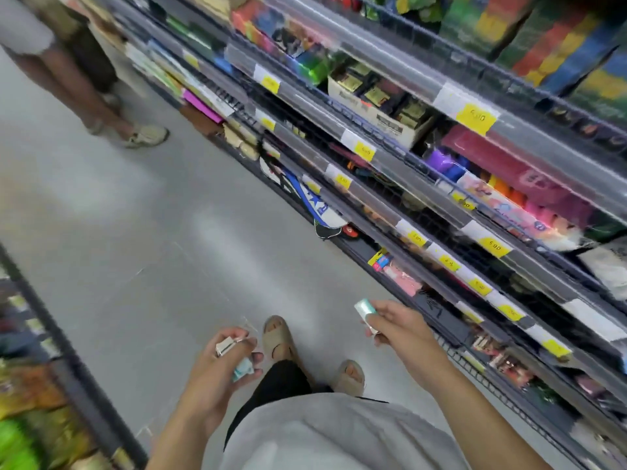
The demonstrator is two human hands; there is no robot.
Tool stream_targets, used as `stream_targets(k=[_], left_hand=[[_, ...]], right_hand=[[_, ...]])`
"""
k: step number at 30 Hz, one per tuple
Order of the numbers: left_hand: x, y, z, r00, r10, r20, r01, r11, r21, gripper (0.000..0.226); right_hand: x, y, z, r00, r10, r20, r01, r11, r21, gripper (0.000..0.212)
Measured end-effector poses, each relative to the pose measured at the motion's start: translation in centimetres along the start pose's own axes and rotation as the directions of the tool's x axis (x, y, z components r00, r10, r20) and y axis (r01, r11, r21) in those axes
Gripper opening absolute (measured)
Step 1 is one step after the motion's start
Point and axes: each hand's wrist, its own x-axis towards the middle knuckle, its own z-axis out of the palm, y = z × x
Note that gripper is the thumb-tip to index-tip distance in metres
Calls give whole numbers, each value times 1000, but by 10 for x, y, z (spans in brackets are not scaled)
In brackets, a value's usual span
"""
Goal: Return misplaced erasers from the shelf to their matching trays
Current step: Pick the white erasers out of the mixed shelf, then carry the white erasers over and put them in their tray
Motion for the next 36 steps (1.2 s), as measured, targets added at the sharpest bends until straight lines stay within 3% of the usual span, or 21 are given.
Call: stream_targets(k=[6, 16, 29, 36], left_hand=[[31, 37, -59, 997, 44, -60, -51, 992, -118, 42], [113, 160, -123, 997, 74, 31, -69, 987, -144, 29], [219, 313, -102, 992, 127, -9, -127, 985, -114, 18], [261, 423, -58, 959, 276, 71, -267, 957, -111, 19]], right_hand=[[47, -50, 78, 992, -75, 98, 81, 995, -56, 16], [100, -92, 157, 999, -30, 33, 32, 998, -60, 19], [233, -202, 192, 999, -38, 9, 38, 999, -2, 20], [284, -323, 196, 962, -266, 57, 270, 960, -77, 25]])
